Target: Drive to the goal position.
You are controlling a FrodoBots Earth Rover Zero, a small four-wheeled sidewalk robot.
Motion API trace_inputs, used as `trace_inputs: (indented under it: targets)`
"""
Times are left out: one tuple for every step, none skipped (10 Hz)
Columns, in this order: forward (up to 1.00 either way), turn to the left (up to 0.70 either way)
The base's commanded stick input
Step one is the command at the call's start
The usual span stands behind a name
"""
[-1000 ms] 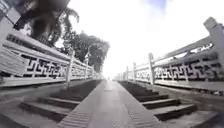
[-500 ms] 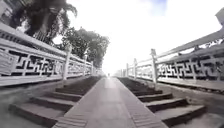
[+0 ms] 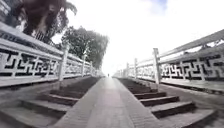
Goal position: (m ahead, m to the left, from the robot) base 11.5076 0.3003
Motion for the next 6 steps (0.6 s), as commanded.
trace_inputs:
  targets:
    - [0.45,0.0]
    - [0.45,0.0]
    - [0.45,0.0]
    - [0.45,0.11]
    - [0.45,0.27]
    - [0.45,0.24]
